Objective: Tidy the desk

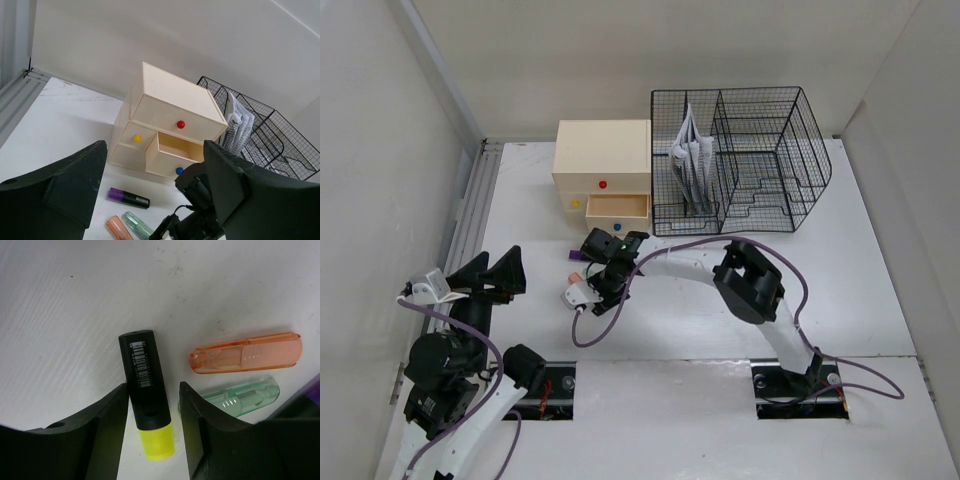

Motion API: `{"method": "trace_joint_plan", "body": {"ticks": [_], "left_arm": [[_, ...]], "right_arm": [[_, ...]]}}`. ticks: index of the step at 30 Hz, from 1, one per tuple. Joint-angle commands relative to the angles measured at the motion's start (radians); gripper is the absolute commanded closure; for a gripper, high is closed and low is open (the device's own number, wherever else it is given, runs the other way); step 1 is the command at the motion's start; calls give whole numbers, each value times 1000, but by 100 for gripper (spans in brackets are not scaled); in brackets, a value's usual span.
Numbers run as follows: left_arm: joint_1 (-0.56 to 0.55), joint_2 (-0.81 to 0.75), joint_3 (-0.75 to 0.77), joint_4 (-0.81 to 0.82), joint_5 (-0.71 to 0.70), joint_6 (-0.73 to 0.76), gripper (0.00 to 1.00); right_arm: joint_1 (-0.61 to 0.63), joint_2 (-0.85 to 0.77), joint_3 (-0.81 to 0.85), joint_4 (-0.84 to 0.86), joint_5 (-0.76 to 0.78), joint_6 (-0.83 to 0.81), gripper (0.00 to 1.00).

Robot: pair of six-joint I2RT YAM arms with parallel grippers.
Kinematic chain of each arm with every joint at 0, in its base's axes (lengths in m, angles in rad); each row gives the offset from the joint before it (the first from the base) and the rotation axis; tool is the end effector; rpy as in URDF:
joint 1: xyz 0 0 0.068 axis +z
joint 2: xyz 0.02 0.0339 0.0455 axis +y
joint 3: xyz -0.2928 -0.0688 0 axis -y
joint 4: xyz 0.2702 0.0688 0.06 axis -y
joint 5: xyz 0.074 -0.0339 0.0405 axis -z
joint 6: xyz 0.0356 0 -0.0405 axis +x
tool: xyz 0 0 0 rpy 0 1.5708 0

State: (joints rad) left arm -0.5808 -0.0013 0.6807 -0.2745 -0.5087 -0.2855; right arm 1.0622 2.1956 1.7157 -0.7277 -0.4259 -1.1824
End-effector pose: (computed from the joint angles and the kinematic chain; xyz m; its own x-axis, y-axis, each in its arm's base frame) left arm 0.0059 0.0169 0.3717 0.2882 -0.4834 -0.8266 0.1944 0.8748 -0.4438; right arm 0.2289 0.4408 0.1800 0.6299 -0.6010 -0.4920 -0.7496 -0.6363 -0.1826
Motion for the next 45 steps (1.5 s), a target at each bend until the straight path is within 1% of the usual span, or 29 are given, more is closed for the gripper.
{"method": "trace_joint_plan", "body": {"ticks": [1, 6, 8, 9, 10, 11, 15, 17, 18, 20, 21, 22, 24, 25, 26, 29, 30, 32, 34, 36, 37, 41, 45], "left_arm": [[2, -103, 8, 26, -8, -3, 25], [2, -112, 8, 26, -8, -3, 24], [2, -112, 8, 26, -8, -3, 24], [2, -112, 8, 26, -8, -3, 24], [2, -112, 8, 26, -8, -3, 24], [2, -112, 8, 26, -8, -3, 24], [2, -121, 8, 26, -8, -3, 24], [2, -121, 8, 26, -8, -3, 24], [2, -121, 8, 26, -8, -3, 24], [2, -121, 8, 26, -8, -3, 24], [2, -121, 8, 26, -8, -3, 24], [2, -121, 8, 26, -8, -3, 24], [2, -121, 8, 26, -8, -3, 24], [2, -121, 8, 26, -8, -3, 24], [2, -121, 8, 26, -8, -3, 24], [2, -121, 8, 26, -8, -3, 24], [2, -121, 8, 26, -8, -3, 24], [2, -121, 8, 26, -8, -3, 24], [2, -121, 8, 26, -8, -3, 24], [2, -121, 8, 26, -8, -3, 24], [2, -121, 8, 26, -8, -3, 24], [2, -112, 8, 26, -8, -3, 24], [2, -103, 8, 26, -8, -3, 24]], "right_arm": [[10, 33, 62, -78, -2, -32, 50], [10, 91, 102, -157, 7, -42, 54], [10, 111, 139, -248, 7, -52, 58], [10, 136, 151, -310, 7, -63, 62], [10, 145, 160, -311, 7, -63, 64], [10, 145, 160, -358, -2, -74, 66], [10, 154, 147, -383, -2, -74, 77], [10, 115, 124, -354, -2, -40, 84], [10, 96, 98, -292, -2, 11, 86], [10, 18, 73, -219, -2, 68, 89], [10, -11, 64, -140, -2, 102, 91], [10, -39, 64, -101, -2, 184, 92], [10, -120, 64, -40, 7, 259, 94], [10, -175, 53, 38, 42, 335, 94], [10, -198, 44, 68, 42, 355, 94], [10, -253, 44, 168, 137, 444, 94], [10, -279, 33, 188, 206, 460, 94], [10, -312, 22, 255, 278, 501, 95], [-2, -324, 13, 286, 376, 512, 95], [-11, -333, 4, 329, 442, 530, 95], [-11, -344, -11, 346, 511, 530, 95], [-51, -324, -1, 385, 653, 541, 95], [-94, -300, 24, 404, 722, 564, 94]]}}
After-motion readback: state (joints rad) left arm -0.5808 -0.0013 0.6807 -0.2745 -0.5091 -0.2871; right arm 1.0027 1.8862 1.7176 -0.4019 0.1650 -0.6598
